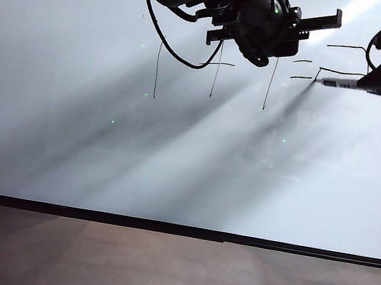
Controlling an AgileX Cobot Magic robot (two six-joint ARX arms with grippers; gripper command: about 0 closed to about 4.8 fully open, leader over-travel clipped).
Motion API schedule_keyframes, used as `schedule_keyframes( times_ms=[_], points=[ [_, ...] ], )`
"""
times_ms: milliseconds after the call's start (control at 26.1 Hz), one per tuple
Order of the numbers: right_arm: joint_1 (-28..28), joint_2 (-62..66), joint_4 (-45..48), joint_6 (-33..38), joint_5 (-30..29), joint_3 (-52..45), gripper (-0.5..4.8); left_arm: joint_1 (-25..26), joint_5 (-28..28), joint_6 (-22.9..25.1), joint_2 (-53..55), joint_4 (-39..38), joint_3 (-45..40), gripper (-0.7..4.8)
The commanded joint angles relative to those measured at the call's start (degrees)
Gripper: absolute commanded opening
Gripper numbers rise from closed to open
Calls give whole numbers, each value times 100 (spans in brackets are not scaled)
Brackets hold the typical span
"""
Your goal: Reach to the right to find the marker pen, pick it up, and write the answer to the math problem on the whiteboard.
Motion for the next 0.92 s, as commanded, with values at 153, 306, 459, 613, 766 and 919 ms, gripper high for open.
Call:
schedule_keyframes(
  times_ms=[153, 306, 459, 613, 766, 919],
  points=[
    [0, 48, 24, 4, 216, -144, -7, 2, 4, 2, -28, 52, 20, -4],
    [0, 101, 35, 4, 223, -168, -7, 2, 4, 2, -28, 52, 20, -5],
    [-2, 122, 50, 4, 240, -168, -7, 2, 4, 2, -28, 52, 20, -4],
    [-2, 122, 94, 4, 326, -168, -7, 2, 4, 2, -28, 52, 20, -5],
    [-85, 122, 83, 7, 361, -168, -7, 2, 4, 2, -28, 52, 20, -5],
    [-262, 96, 83, 28, 372, -168, -7, 2, 4, 2, -28, 52, 20, -5]
  ],
)
